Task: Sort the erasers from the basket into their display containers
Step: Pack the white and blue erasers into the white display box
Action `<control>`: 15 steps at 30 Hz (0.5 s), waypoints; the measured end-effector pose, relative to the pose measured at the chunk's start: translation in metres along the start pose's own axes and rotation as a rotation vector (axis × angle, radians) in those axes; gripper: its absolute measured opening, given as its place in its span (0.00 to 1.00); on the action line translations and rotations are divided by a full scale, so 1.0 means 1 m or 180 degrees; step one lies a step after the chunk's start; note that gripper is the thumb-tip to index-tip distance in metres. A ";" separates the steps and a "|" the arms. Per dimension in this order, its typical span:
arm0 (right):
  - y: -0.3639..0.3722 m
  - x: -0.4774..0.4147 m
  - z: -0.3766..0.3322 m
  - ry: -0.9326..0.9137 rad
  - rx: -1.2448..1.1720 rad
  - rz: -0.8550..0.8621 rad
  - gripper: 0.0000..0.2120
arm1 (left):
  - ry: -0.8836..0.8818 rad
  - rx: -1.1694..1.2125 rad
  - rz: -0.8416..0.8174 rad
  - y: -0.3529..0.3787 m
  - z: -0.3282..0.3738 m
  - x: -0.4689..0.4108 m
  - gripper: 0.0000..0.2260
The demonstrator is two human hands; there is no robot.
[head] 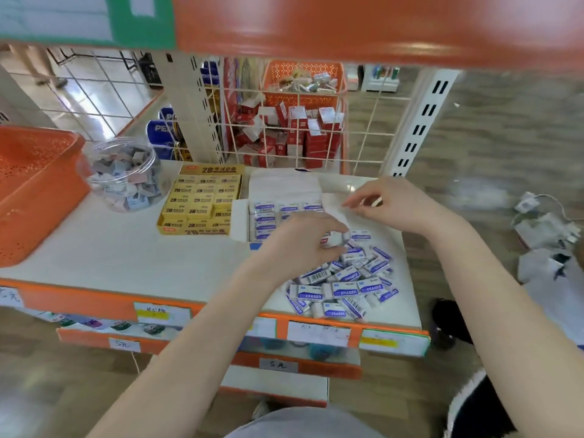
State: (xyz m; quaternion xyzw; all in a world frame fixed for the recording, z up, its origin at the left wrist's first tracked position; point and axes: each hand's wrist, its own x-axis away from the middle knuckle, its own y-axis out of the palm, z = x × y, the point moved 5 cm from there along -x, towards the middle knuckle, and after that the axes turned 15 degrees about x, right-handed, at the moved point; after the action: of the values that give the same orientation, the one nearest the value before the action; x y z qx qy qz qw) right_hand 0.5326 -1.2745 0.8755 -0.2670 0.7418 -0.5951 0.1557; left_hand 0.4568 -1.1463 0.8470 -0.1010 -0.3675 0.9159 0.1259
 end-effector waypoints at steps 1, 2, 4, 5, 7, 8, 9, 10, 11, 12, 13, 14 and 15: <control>0.003 0.006 0.005 0.0028 0.0077 -0.0116 0.09 | -0.0091 -0.0174 -0.0152 0.003 0.000 -0.005 0.17; 0.008 0.011 0.008 0.0066 0.0173 -0.0248 0.11 | -0.0147 -0.0340 -0.0266 0.006 0.000 -0.010 0.18; 0.021 0.019 0.014 0.0161 0.0326 -0.0451 0.13 | -0.0152 -0.0510 -0.0393 0.009 0.000 -0.018 0.17; 0.027 0.021 0.015 0.0186 0.0349 -0.0476 0.14 | -0.0131 -0.0532 -0.0416 0.009 0.000 -0.021 0.17; 0.036 0.023 0.016 0.0200 0.0313 -0.0376 0.16 | -0.0119 -0.0531 -0.0412 0.010 -0.001 -0.024 0.17; 0.038 0.022 0.016 0.0210 0.0315 -0.0290 0.16 | -0.0113 -0.0495 -0.0401 0.010 -0.002 -0.024 0.17; 0.041 0.022 0.017 0.0227 0.0354 -0.0203 0.16 | -0.0096 -0.0439 -0.0409 0.010 -0.002 -0.024 0.16; 0.042 0.022 0.018 0.0250 0.0401 -0.0122 0.16 | -0.0070 -0.0386 -0.0439 0.011 -0.001 -0.023 0.15; 0.043 0.022 0.020 0.0272 0.0433 -0.0045 0.16 | -0.0037 -0.0354 -0.0487 0.013 -0.001 -0.021 0.15; 0.043 0.023 0.022 0.0288 0.0460 0.0018 0.15 | -0.0006 -0.0348 -0.0531 0.014 0.000 -0.020 0.14; 0.042 0.023 0.023 0.0299 0.0488 0.0066 0.14 | 0.0019 -0.0360 -0.0553 0.015 0.000 -0.019 0.14; 0.041 0.024 0.025 0.0314 0.0511 0.0101 0.14 | 0.0039 -0.0373 -0.0550 0.016 -0.001 -0.019 0.14; 0.039 0.025 0.027 0.0335 0.0520 0.0132 0.14 | 0.0063 -0.0386 -0.0530 0.016 -0.001 -0.019 0.13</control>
State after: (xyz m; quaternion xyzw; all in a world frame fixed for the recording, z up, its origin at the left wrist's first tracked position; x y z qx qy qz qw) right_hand 0.5187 -1.3047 0.8331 -0.2064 0.7034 -0.6635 0.1500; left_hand 0.4729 -1.1629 0.8368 -0.0866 -0.4282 0.8773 0.1989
